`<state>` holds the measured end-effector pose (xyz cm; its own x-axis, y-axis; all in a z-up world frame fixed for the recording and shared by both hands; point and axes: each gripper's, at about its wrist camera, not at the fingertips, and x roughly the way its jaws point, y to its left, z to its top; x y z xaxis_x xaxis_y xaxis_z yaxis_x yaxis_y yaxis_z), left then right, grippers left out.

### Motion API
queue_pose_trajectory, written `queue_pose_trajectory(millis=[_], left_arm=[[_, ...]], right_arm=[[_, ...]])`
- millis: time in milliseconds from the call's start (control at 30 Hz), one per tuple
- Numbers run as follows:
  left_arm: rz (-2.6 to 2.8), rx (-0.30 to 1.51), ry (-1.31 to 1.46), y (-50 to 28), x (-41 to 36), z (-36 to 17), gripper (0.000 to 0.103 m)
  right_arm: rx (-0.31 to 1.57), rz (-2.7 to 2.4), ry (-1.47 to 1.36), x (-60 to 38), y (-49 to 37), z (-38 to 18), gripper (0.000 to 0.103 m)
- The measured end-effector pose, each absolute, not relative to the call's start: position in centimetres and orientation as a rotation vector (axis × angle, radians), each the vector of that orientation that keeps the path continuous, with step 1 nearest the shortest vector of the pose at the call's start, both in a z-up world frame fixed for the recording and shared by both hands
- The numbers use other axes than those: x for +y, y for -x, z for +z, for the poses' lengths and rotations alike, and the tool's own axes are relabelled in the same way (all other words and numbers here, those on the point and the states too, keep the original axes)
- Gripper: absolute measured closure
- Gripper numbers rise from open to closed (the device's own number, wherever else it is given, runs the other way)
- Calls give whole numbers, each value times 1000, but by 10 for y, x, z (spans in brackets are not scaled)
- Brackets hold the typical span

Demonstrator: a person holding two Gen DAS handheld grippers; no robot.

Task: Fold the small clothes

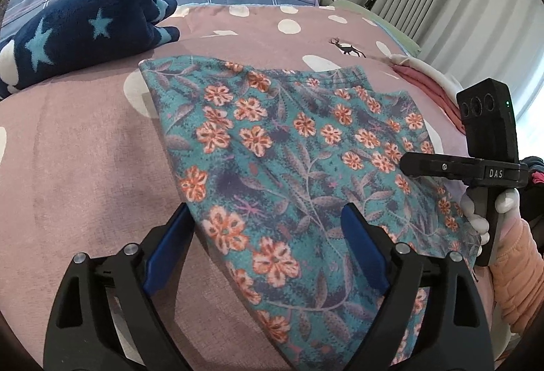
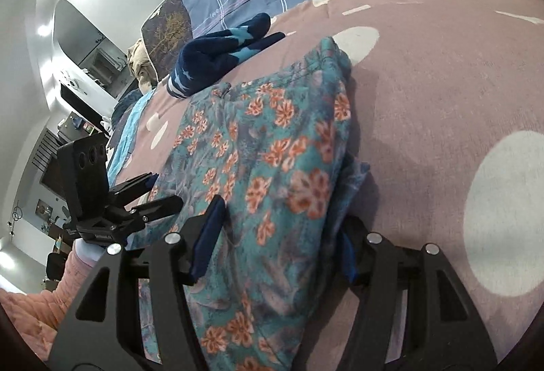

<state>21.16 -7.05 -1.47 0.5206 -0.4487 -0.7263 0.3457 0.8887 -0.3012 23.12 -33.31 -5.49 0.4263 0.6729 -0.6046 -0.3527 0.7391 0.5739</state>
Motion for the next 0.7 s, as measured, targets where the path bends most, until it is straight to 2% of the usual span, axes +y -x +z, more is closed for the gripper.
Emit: queue_pose_trajectory(millis=[333,700], left_arm=[[-497,896,162,-206,-64,-15,15],[-510,901,180,-210,-64,-15,18]], right_arm=[[985,666,-314,-347,-205,-49,44],[949,733,-272,-311,-240,-57,44]])
